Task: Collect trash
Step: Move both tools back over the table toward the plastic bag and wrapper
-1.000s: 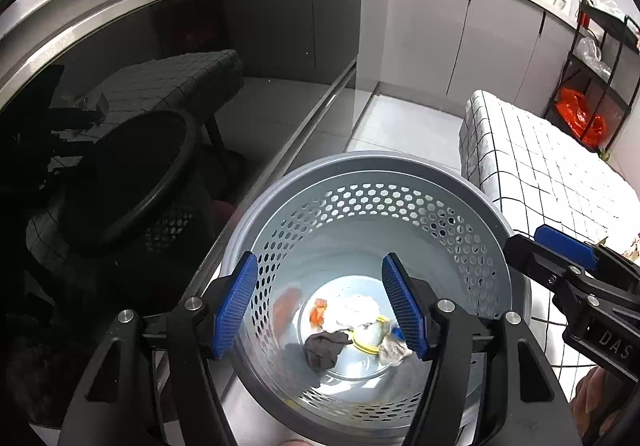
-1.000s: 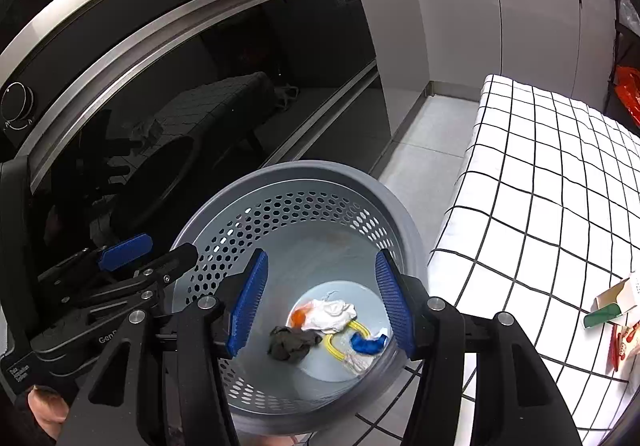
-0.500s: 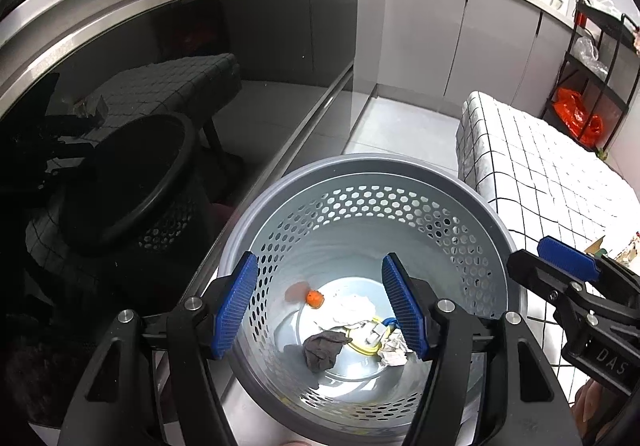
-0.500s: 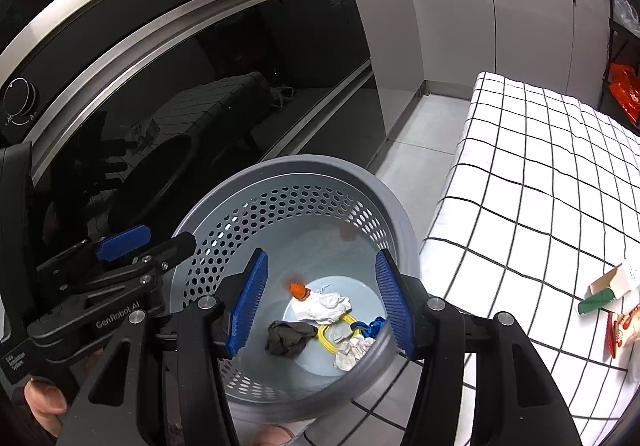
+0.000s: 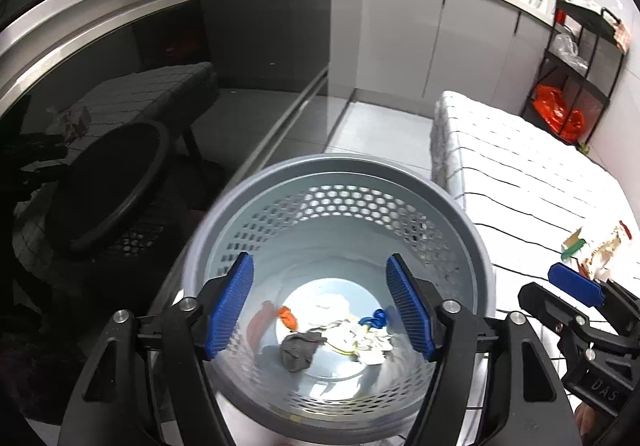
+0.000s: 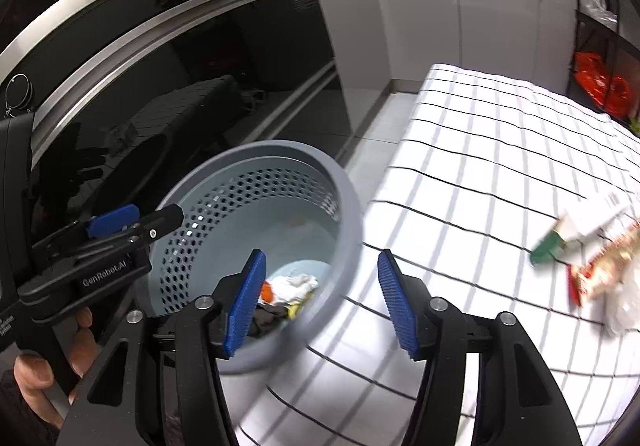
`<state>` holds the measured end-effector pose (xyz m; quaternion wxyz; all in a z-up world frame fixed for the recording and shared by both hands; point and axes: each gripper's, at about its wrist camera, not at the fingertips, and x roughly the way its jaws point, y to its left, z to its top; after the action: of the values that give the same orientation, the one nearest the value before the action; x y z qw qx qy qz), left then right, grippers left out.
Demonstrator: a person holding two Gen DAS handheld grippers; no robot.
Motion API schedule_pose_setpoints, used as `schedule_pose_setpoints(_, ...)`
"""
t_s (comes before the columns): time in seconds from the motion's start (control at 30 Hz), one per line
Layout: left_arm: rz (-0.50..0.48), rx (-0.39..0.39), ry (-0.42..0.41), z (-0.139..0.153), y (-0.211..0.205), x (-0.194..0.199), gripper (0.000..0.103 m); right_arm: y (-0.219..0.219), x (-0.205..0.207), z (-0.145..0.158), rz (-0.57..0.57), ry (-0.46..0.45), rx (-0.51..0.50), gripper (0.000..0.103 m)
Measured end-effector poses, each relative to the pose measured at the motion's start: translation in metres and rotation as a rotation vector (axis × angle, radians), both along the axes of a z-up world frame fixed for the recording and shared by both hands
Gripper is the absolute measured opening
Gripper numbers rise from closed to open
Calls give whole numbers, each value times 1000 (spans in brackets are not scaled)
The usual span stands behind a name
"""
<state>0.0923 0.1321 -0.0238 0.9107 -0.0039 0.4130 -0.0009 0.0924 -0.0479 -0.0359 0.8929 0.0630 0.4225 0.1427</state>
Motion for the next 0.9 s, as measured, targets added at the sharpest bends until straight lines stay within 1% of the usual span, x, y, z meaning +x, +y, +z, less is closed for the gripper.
schedule_pose_setpoints(0.13,-35,2,6,-5,-18,-3,68,-16,-14,-4,-44,7,-24,57)
schedule_pose_setpoints(0.27,-75,-19,10,-7,-34,-9,69,-44,-36,-4,-97,-7,-46,57)
schedule_pose_setpoints(0.37,-105,-51,11,-5,-45,-13,71,-65,-54,-1,-137,-27,-67,59)
schedule_pose_setpoints(0.57,-149,-61,-9,-4,-73,-18,74,-109,-85,5,-224,-52,-120,61)
schedule_pose_setpoints(0.6,-153,-57,-10,-5,-77,-19,74,-117,-89,6,-239,-54,-125,63)
schedule_pose_setpoints(0.67,-161,-51,-11,-6,-86,-19,74,-139,-95,7,-261,-59,-141,64)
schedule_pose_setpoints(0.77,-179,-63,-16,-5,-98,-22,74,-160,-100,8,-295,-54,-166,64)
schedule_pose_setpoints(0.9,-203,-50,-31,-6,-118,-27,76,-184,-105,6,-340,-48,-178,66)
